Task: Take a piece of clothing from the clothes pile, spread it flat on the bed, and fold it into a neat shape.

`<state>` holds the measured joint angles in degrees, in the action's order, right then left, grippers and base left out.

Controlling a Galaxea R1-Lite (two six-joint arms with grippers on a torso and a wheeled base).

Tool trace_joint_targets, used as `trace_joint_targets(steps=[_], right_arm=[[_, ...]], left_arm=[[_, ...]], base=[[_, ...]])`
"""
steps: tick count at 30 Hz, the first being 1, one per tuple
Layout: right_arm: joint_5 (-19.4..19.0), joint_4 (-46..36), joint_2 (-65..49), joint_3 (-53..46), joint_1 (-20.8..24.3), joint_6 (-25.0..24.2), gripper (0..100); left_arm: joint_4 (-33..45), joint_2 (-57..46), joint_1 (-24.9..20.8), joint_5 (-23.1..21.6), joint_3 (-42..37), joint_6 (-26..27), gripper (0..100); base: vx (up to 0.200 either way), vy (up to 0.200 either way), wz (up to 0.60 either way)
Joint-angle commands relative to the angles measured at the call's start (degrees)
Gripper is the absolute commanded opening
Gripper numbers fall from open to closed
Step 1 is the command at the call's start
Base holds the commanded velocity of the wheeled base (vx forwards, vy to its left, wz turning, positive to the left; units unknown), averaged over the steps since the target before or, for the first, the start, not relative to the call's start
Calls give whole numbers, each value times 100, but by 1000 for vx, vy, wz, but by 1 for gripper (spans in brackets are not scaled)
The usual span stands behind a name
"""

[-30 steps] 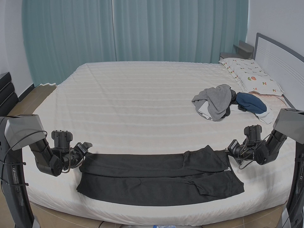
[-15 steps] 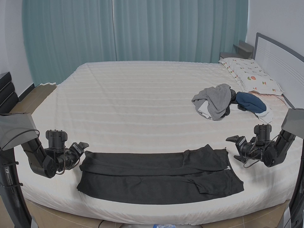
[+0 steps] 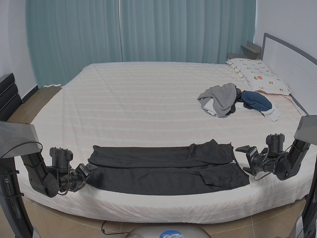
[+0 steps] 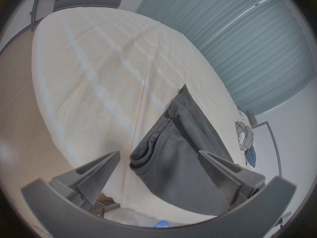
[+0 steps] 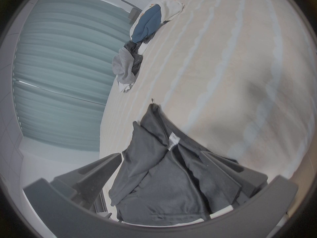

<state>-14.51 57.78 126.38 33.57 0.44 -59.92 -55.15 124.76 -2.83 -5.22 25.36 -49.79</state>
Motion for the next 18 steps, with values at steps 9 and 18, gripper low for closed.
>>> trace_joint_targets(steps=[9,18], right_arm=[[9,5,18,-9,97,15,100],[62,5,18,-17,158,41,100]], left_arm=[[-980,462,-78,82,-31,92,100],[-971,629,-165,355,-92,558,0]], base=[[0,0,0],[0,0,0]])
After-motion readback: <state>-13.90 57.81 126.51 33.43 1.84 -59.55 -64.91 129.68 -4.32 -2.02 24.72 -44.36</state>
